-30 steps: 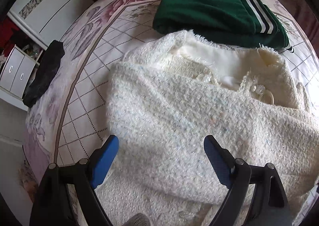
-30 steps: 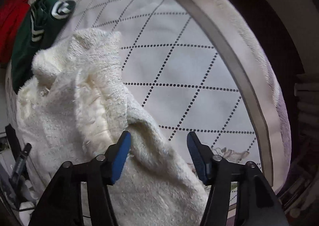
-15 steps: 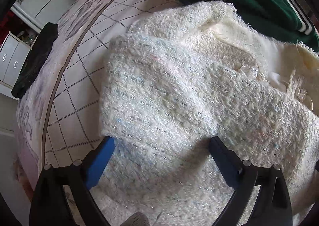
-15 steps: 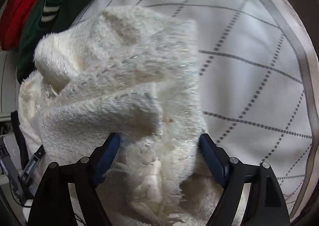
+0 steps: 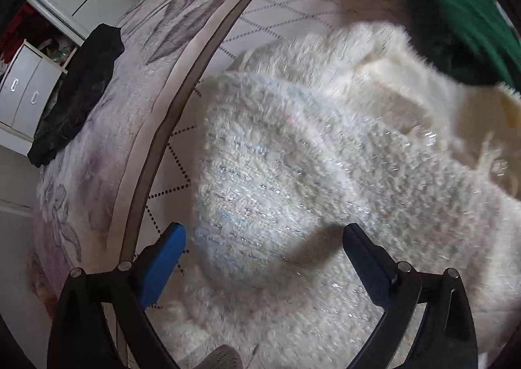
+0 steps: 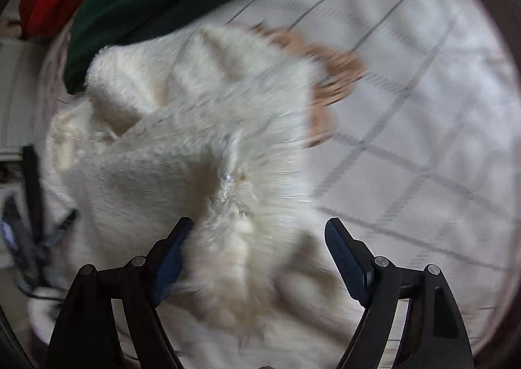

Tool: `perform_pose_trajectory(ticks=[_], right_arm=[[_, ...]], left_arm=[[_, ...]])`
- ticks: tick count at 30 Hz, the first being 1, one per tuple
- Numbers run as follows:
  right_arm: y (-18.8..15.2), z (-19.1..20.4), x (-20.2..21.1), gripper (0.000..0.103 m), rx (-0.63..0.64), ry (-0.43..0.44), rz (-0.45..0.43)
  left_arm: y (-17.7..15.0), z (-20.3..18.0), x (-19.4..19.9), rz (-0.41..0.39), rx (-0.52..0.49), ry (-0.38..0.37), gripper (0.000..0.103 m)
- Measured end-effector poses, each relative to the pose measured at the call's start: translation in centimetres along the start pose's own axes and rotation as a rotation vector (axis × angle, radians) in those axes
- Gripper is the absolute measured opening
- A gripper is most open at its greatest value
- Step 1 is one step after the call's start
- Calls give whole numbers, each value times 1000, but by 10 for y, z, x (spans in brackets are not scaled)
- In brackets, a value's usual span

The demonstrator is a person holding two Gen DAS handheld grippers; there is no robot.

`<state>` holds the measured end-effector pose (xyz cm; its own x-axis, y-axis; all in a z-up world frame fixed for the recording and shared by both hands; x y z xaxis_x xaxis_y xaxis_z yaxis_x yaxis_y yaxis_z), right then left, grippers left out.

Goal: Fold large clothes
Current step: 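Fold the held side over the jacket body toward the left tool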

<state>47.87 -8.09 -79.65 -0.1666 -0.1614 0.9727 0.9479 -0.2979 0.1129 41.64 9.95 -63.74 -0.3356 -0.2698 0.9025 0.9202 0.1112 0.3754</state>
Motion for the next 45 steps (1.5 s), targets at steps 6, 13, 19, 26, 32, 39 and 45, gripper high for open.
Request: perform_pose_trajectory(ticks=[6, 13, 19, 26, 32, 39, 45], right_arm=[[-29, 8, -2, 84, 314, -183, 28], [-11, 19, 3, 83, 312, -156, 45], [-32, 1, 0, 83, 411, -268, 97], [-24, -12, -27, 71, 395, -255, 48], [-17, -17, -48, 69, 436, -228, 13], [-19, -57, -58, 16, 46, 54, 8], [-33, -109, -51, 21, -276, 133, 49]], left_arm=[[-7, -48, 36, -68, -62, -65, 100], [-30, -77, 22, 16, -81, -96, 100], [-37, -78, 45, 68, -47, -181, 100], [-55, -143, 73, 110, -106, -313, 100], [-81, -198, 54, 160, -181, -315, 100], [-89, -212, 47, 118, -224, -274, 103], [-85, -217, 46, 137, -221, -282, 103]])
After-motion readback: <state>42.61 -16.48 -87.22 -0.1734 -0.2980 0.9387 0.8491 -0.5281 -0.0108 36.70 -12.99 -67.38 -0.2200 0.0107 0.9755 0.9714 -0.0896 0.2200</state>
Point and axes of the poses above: each gripper's, at about its wrist camera, not at the fingertips, and x roughly against the way its jaws point, z to its left, y to its top, the point moved 5 cm from there along -x, roughly the way its jaws point, and after that the axes turned 7 degrees about -z, right-handed, at the moved point
